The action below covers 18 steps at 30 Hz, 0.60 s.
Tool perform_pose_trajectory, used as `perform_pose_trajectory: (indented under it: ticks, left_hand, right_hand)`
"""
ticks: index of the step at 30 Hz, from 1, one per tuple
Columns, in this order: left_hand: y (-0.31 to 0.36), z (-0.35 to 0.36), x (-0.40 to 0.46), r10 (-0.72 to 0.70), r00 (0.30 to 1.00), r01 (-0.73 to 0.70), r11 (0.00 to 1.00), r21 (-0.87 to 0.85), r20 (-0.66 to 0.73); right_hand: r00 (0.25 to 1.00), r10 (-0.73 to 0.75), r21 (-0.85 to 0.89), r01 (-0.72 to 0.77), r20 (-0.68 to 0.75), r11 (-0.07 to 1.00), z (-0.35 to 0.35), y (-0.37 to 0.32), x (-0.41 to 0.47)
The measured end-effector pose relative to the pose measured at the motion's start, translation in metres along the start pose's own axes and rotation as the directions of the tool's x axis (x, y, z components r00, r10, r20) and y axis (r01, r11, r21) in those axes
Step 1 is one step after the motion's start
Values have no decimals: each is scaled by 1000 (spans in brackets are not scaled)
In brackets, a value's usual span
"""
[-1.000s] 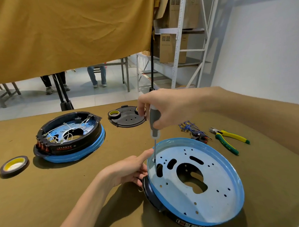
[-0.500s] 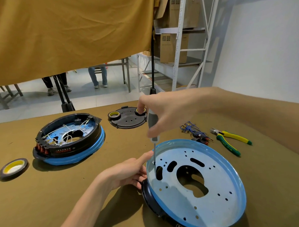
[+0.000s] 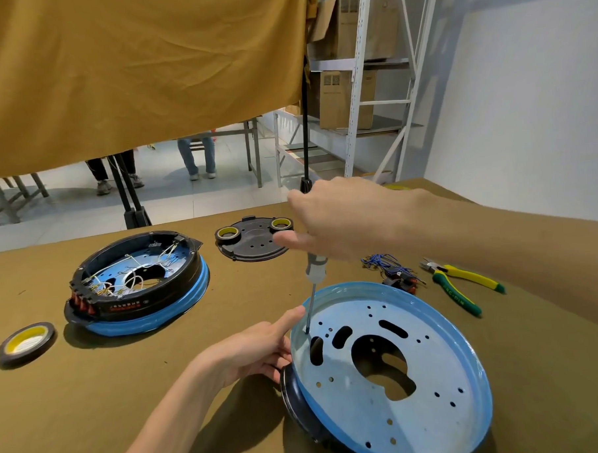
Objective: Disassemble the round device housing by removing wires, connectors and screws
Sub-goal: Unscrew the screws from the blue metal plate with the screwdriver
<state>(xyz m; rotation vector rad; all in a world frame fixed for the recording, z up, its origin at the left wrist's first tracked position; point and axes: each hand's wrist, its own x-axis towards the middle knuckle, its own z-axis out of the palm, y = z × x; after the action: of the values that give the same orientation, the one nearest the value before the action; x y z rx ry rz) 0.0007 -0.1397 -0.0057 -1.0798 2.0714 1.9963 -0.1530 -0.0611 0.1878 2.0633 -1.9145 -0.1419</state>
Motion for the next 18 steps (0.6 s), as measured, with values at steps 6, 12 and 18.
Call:
perform_pose_trajectory:
  ticks: [6,12,18]
  left_hand:
    - [0,1,0,5,1000,-5,1000,13,-13]
    - [-2,1,0,12,1000,-12,1000,16,-15]
    - [0,1,3,-8,1000,8,1000,19,-30]
  right_hand:
    - [977,-157,450,77,144,890,-9,13,1]
    - [998,-27,128,20,50,992,-3,6,-4]
    - [980,-168,434,105,110,895,-10,9,1]
